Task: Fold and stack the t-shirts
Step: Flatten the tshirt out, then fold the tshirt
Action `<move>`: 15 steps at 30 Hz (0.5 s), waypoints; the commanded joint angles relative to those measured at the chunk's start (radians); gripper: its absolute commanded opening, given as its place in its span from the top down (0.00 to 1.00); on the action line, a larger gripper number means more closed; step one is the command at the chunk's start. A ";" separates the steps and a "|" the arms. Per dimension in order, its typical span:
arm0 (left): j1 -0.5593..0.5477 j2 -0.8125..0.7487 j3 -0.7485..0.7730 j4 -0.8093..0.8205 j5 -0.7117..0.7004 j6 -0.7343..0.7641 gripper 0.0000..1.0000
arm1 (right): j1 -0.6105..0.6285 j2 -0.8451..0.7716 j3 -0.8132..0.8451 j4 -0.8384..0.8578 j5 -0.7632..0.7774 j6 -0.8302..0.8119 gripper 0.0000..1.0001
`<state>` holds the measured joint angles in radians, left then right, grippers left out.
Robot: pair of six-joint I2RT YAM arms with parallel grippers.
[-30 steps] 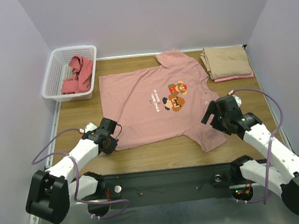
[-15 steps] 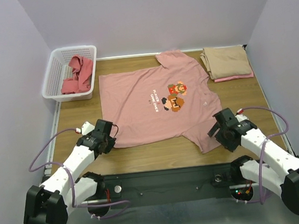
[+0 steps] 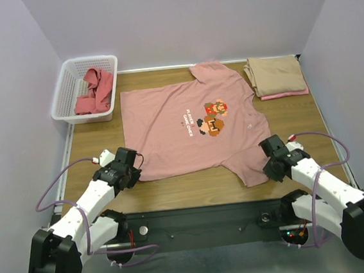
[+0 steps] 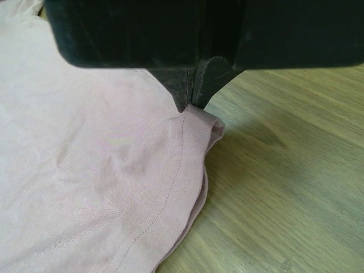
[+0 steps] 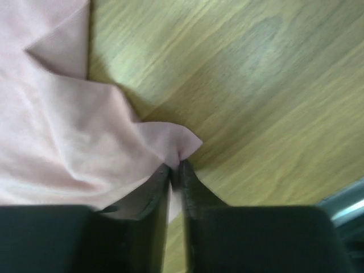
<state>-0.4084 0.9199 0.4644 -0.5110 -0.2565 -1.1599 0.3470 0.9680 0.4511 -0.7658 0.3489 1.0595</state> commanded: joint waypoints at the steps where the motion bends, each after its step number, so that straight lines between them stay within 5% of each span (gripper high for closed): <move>1: 0.005 -0.023 -0.010 -0.001 -0.012 0.003 1.00 | -0.003 -0.069 -0.034 0.112 -0.059 0.013 0.96; 15: 0.005 -0.052 -0.001 -0.030 0.032 0.017 1.00 | -0.003 -0.445 0.220 -0.326 -0.044 0.092 1.00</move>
<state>-0.4084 0.8982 0.4644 -0.5110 -0.2344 -1.1587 0.3458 0.5449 0.5655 -0.9405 0.2733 1.1164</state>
